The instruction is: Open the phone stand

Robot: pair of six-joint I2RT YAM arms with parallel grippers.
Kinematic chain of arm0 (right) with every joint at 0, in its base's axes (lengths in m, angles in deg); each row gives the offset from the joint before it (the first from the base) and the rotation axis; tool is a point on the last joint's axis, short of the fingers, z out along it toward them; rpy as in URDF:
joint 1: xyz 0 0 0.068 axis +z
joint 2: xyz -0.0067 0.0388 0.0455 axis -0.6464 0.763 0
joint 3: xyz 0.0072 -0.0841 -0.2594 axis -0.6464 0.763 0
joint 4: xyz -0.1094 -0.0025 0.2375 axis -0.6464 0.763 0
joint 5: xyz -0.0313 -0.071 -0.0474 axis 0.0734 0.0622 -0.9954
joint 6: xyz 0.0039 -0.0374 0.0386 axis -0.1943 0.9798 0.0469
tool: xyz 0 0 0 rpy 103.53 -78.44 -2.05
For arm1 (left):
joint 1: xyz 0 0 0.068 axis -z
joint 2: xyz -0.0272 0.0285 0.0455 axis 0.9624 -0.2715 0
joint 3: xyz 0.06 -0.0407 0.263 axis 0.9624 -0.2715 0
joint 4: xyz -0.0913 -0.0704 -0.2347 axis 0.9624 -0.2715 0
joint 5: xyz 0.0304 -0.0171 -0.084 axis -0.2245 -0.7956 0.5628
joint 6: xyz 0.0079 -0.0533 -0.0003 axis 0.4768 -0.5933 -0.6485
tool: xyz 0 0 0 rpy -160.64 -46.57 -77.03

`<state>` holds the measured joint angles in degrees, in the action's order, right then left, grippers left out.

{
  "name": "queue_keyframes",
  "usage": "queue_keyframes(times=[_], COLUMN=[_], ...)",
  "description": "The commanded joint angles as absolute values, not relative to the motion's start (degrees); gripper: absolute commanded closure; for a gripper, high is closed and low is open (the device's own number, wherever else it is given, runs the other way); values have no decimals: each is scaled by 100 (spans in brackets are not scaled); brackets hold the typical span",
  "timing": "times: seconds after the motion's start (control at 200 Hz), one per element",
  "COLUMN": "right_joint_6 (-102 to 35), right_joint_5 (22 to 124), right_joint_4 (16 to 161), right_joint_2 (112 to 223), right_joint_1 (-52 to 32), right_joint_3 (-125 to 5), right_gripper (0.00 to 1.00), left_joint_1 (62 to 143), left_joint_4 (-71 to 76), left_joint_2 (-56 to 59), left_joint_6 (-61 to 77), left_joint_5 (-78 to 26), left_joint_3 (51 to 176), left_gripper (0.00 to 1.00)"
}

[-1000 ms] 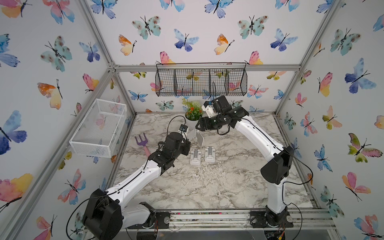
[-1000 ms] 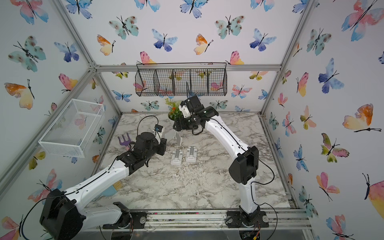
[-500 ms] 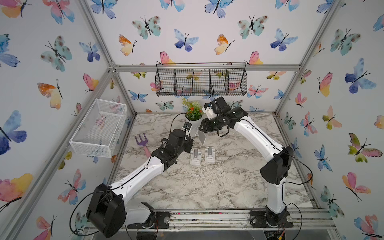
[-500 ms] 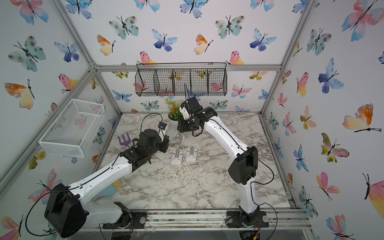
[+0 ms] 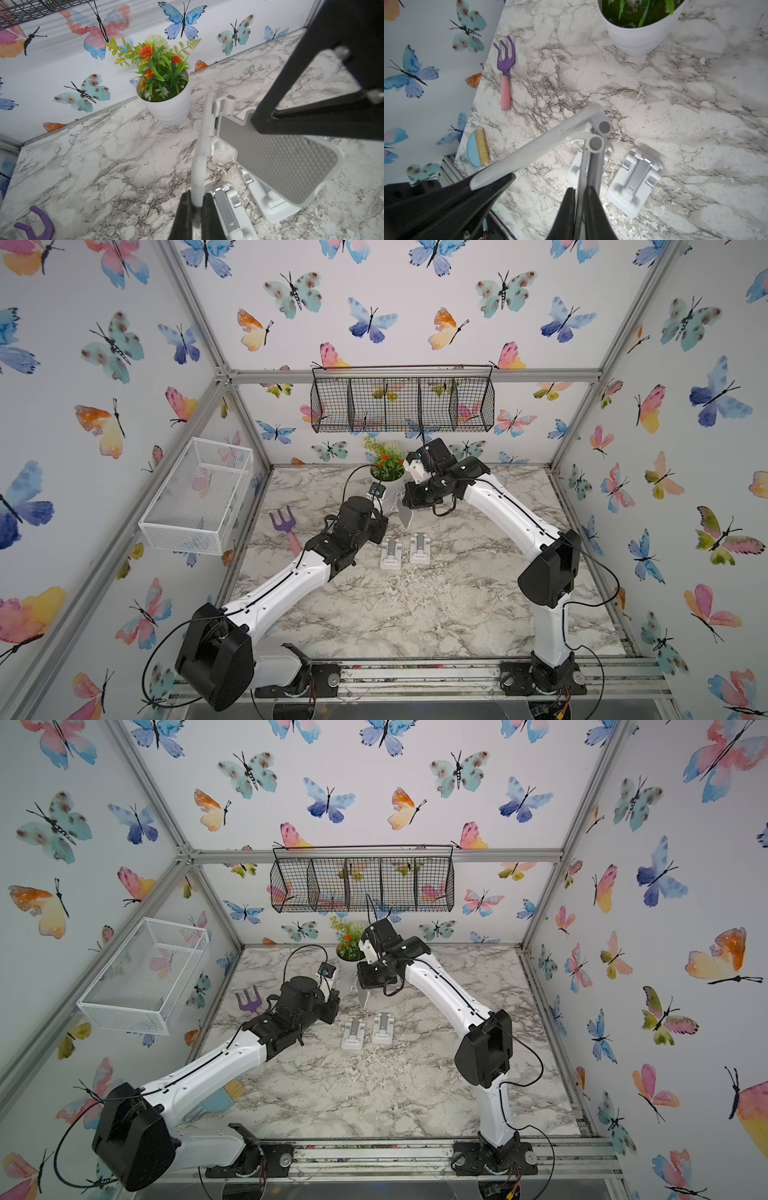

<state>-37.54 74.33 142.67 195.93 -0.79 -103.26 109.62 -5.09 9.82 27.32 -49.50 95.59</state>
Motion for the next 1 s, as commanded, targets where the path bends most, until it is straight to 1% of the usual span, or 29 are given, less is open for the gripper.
queue_keyframes(times=[0.0, 0.065, 0.13, 0.15, 0.24, 0.275, 0.471, 0.666, 0.831, 0.996], right_joint_6=[-3690, -3681, -3664, -3656, -3637, -3629, -3435, -3102, -2909, -2739], right_joint_5=[7639, 7703, 7718, 7719, 7670, 7651, 7669, 7673, 7868, 8138], right_joint_4=[14355, 14363, 14371, 14371, 14398, 14413, 14569, 14688, 14661, 14758], right_joint_2=[19592, 19612, 19614, 19614, 19593, 19588, 19393, 18909, 18461, 18218], right_joint_1=[-19, -11, 6, 7, 16, 16, 25, 47, 113, 121], right_joint_3=[-10221, -10208, -10204, -10201, -10212, -10225, -10187, -9860, -9461, -9338], right_gripper=[88, 80, 78, 80, 95, 99, 99, 99, 99, 99], left_joint_1=[10982, 10976, 10977, 10975, 10976, 10976, 10869, 10419, 10100, 9868], left_joint_4=[-104, -86, -73, -73, -41, -9, 142, 615, 1045, 1502], left_joint_2=[943, 903, 858, 841, 788, 761, 550, 452, 249, -52], left_joint_6=[2752, 2771, 2802, 2807, 2845, 2874, 3068, 3105, 3133, 3324], left_joint_5=[-5008, -5023, -5036, -5044, -5086, -5118, -5361, -5291, -5203, -5171], left_joint_3=[9795, 9848, 9895, 9918, 9972, 9985, 10056, 9925, 9804, 9722], left_gripper=[100, 100, 100, 100, 100, 100, 100, 100, 100, 100])
